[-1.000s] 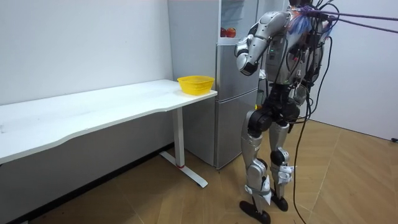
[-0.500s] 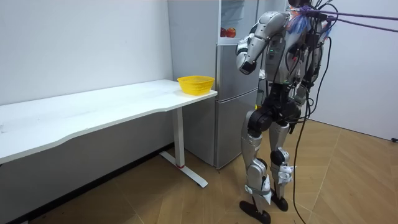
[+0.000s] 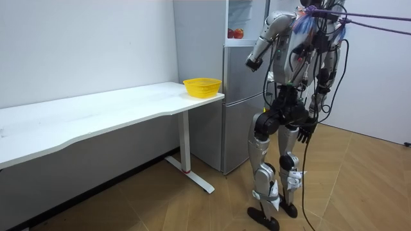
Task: Retrieve from the upper fridge
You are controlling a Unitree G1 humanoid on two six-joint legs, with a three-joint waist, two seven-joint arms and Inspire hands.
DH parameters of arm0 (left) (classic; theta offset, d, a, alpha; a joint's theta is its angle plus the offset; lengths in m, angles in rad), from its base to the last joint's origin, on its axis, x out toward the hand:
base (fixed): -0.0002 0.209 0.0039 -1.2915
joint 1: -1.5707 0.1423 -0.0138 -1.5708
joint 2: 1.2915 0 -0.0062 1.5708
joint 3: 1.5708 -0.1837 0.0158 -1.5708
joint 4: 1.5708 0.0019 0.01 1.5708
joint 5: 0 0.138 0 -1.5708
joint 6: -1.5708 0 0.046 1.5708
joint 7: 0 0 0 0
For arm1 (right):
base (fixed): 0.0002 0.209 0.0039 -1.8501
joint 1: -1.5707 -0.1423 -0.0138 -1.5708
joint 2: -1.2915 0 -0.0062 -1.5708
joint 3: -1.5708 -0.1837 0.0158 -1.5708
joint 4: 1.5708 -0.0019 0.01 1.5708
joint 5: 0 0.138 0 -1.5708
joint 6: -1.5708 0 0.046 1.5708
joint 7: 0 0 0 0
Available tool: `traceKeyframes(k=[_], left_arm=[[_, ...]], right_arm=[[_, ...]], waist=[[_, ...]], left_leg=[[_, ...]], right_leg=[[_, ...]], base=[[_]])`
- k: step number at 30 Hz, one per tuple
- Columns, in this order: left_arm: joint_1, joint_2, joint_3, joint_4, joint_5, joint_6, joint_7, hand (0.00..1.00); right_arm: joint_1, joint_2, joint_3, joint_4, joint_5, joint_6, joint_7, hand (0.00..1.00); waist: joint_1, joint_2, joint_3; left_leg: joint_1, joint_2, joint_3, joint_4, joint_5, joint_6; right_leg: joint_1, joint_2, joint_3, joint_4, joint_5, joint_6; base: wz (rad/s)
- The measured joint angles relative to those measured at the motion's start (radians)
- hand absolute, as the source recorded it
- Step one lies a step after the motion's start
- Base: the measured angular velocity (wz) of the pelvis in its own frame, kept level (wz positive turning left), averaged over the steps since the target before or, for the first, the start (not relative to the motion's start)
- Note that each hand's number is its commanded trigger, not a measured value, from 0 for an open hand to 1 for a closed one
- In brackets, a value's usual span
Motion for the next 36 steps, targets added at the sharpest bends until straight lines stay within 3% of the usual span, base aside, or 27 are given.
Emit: traceKeyframes(k=[5,10,18,21,24,26,27,29,32,36], left_arm=[[-0.045,-0.026,-0.016,0.019,0.0,0.0,0.015,0.0],[-0.048,-0.032,-0.018,0.021,0.0,0.0,0.017,0.0],[-0.048,-0.021,-0.022,0.035,0.079,-0.004,0.071,0.0],[-0.041,-0.003,-0.005,0.029,0.128,-0.004,0.082,0.0],[-0.016,0.034,0.058,-0.004,0.138,-0.004,0.11,0.0],[0.05,0.061,0.172,-0.082,0.139,-0.009,0.133,0.0],[0.073,0.069,0.208,-0.103,0.143,-0.014,0.141,0.0],[0.145,0.081,0.343,-0.143,0.176,-0.034,0.183,0.0],[0.223,0.097,0.494,-0.171,0.178,-0.062,0.273,0.0],[0.259,0.094,0.618,-0.195,0.28,-0.119,0.371,0.0]], right_arm=[[0.001,0.001,0.0,0.002,-0.031,0.004,-0.006,0.0],[0.001,0.001,0.013,0.003,-0.032,0.004,-0.009,0.0],[0.002,0.001,0.061,0.041,-0.029,0.005,-0.007,0.0],[0.01,0.002,0.069,0.043,-0.041,0.005,-0.005,0.0],[0.008,0.004,0.071,0.057,-0.047,0.004,-0.008,0.0],[0.015,0.007,0.067,0.068,-0.052,0.004,-0.013,0.0],[0.02,0.01,0.054,0.067,-0.057,0.003,-0.016,0.0],[0.04,0.027,0.014,0.068,-0.082,0.001,-0.032,0.0],[0.054,0.043,-0.017,0.068,-0.101,-0.006,-0.034,0.0],[0.077,0.06,-0.049,0.067,-0.111,-0.029,-0.045,0.0]], waist=[[-0.005,0.0,0.0],[-0.005,0.0,-0.0001],[0.003,-0.006,0.0035],[0.035,-0.013,0.0085],[0.083,-0.017,0.0096],[0.14,-0.021,0.0076],[0.151,-0.023,0.0066],[0.21,-0.035,-0.0003],[0.249,-0.062,-0.0099],[0.298,-0.088,-0.0171]], left_leg=[[0.001,0.0,-0.001,0.0,0.0,0.0],[0.002,0.0,-0.002,0.0,0.0,0.0],[0.019,0.0,-0.004,-0.016,0.0,0.0],[0.018,0.0,-0.004,-0.016,0.0,0.0],[0.014,0.0,-0.005,-0.016,0.0,0.0],[0.015,0.001,-0.018,-0.016,0.001,-0.002],[0.014,0.0,-0.025,-0.016,0.001,-0.002],[0.015,0.0,-0.035,-0.016,0.002,-0.004],[0.016,-0.003,-0.064,-0.016,0.004,-0.006],[0.022,-0.005,-0.08,-0.013,0.004,-0.007]], right_leg=[[-0.002,0.0,0.007,0.0,0.0,0.0],[-0.002,0.0,0.008,0.001,0.0,0.0],[0.007,0.002,0.009,0.001,0.0,0.0],[0.004,0.002,0.008,0.004,0.0,-0.001],[0.002,0.002,0.003,0.009,0.0,-0.001],[0.003,0.001,-0.004,0.015,-0.001,-0.002],[0.004,0.001,-0.009,0.014,-0.001,-0.002],[0.003,0.002,-0.017,0.016,-0.003,-0.004],[0.023,-0.002,-0.053,0.01,-0.009,-0.006],[0.047,-0.003,-0.074,0.0,-0.012,-0.004]], base=[[-0.03],[0.0],[-0.01],[0.0],[0.0],[-0.02],[0.2],[0.15],[0.32],[0.27]])
